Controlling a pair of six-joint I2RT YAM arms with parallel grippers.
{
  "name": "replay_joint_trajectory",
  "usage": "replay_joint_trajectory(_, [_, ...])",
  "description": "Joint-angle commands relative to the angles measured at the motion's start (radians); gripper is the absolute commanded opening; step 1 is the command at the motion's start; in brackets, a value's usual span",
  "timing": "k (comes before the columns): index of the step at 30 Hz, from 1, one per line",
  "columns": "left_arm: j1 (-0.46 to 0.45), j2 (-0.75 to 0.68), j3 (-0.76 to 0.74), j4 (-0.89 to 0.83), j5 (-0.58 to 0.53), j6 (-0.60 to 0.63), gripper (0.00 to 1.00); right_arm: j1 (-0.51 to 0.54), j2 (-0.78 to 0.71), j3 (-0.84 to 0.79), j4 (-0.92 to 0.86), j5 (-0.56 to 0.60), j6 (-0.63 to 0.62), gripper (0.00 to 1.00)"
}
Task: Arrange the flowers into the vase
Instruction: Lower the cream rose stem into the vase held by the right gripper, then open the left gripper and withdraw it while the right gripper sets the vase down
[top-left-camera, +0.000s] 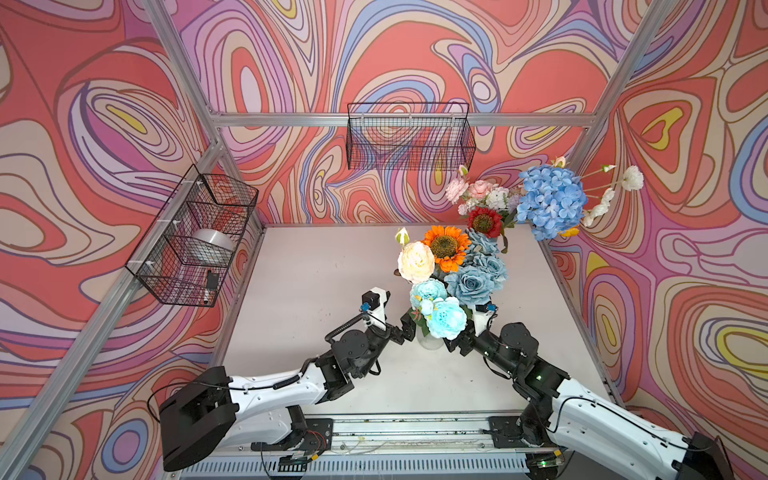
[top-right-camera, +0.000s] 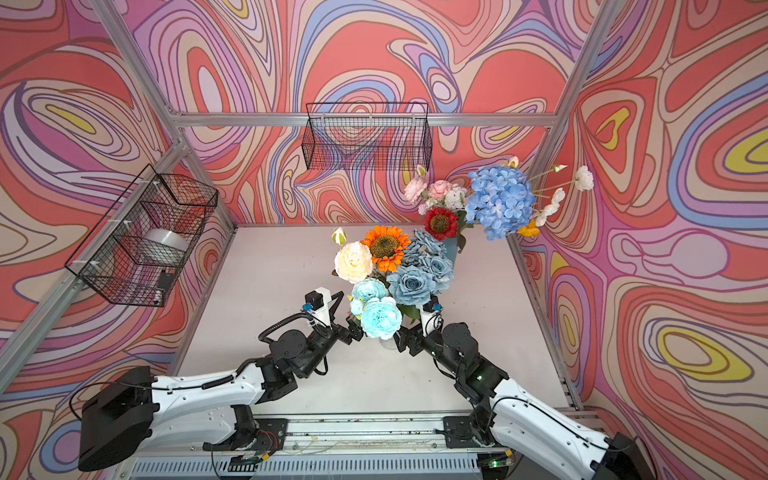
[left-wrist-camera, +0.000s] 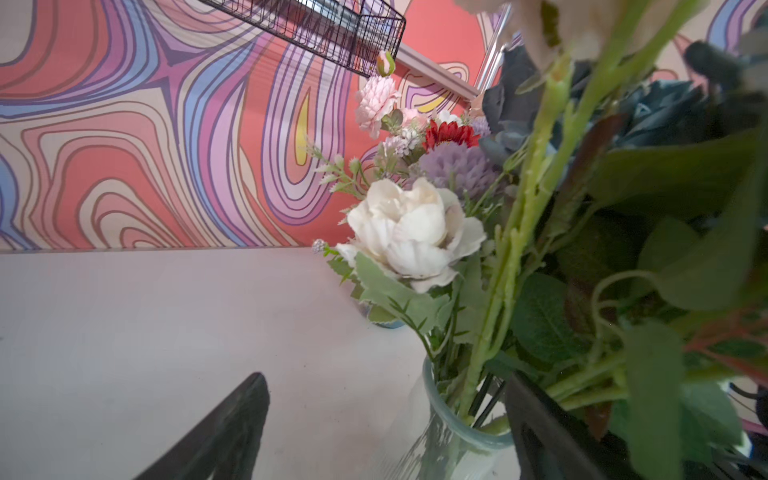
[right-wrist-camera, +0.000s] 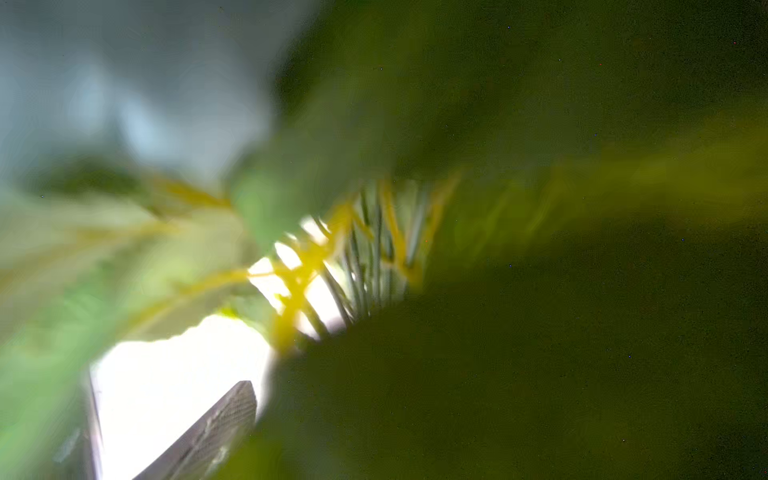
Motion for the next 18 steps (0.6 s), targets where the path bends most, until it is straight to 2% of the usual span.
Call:
replay_joint_trajectory(1, [-0.003,-0.035,-0.017,-0.057,-0.095,-0.020,0.97,0.000,0.060,-0.024,0.109,0.007,-0.049,0.89])
replay_joint_trajectory(4, [0.016,-0.057,-0.042,-0.071,-0.102,-0.036,0.97,0.001,0.143,-0.021,0.191,0.003,-0.068,0.89])
replay_joint_trajectory(10, [0.086,-0.114,-0.096,-0.146,-0.079,-0.144,0.97,0.007,0.291,-0.017,0.330,0.030,-0.076,0.89])
replay_joint_trajectory(18, [0.105,-0.177,-0.145,-0.189,-0.115,-0.154,0.97,0.007,0.386,-0.032,0.411,0.100,-0.082,0.86])
